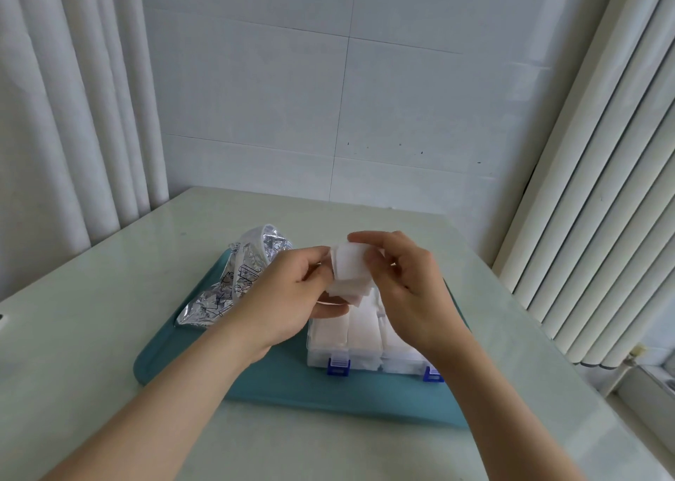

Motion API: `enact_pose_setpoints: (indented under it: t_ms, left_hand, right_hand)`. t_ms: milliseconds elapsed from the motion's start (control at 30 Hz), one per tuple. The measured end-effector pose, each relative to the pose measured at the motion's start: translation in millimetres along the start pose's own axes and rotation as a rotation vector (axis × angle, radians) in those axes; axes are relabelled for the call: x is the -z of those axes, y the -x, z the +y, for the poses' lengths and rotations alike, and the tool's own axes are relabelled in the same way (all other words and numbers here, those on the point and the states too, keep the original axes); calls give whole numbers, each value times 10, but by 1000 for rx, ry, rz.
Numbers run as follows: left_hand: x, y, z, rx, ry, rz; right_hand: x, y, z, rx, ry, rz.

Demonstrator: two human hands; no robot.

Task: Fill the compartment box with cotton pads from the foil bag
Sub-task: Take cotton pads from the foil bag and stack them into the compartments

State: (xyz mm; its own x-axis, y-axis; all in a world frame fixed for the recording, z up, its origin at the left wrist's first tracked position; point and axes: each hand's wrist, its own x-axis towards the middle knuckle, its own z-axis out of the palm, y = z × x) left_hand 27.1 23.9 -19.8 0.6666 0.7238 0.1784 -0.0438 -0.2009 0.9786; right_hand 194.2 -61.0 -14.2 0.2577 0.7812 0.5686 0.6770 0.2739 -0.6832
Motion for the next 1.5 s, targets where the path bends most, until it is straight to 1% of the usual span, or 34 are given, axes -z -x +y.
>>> enact_pose_setpoints:
  t_ms: [100, 267, 400, 500, 567, 667, 767, 833, 867, 933, 1033, 1167, 1333, 1500]
  left_hand:
    - [-3, 12, 15, -15, -49, -19]
    - [1, 28, 20, -18, -84, -42]
    - [10, 33, 64, 19, -29, -84]
    - [5, 39, 57, -19, -50, -95]
    - [1, 38, 36, -39, -76, -71]
    - [9, 35, 26, -26, -52, -31]
    - [26, 24, 33, -12, -25, -19]
    - [34, 19, 29, -1, -9, -13]
    - [38, 17, 27, 5, -1, -9]
    - [38, 17, 26, 9, 4, -8]
    - [25, 21, 39, 3, 9, -21]
    - [18, 26, 32, -9, -25, -35]
    - [16, 34, 40, -1, -42, -35]
    - [19, 45, 54, 9, -30, -38]
  right_hand:
    - [-20, -3, 30, 24, 143, 38]
    - [-68, 24, 27, 145, 295, 27]
    - [-60, 16, 45, 128, 300, 80]
    - [-35, -2, 39, 107, 264, 157]
    - [-17, -14, 32, 50, 229, 182]
    - [16, -25, 18, -69, 80, 200]
    - [84, -55, 12, -262, -271, 226]
    - [126, -70, 31, -388, -450, 208]
    - [134, -74, 43, -421, -504, 187]
    - [135, -66, 38, -414, -532, 125]
    - [109, -28, -35, -297, -484, 23]
    - [27, -2, 17, -105, -85, -7]
    - [-28, 15, 19, -48, 136, 37]
    - [-42, 17, 25, 0, 178, 67]
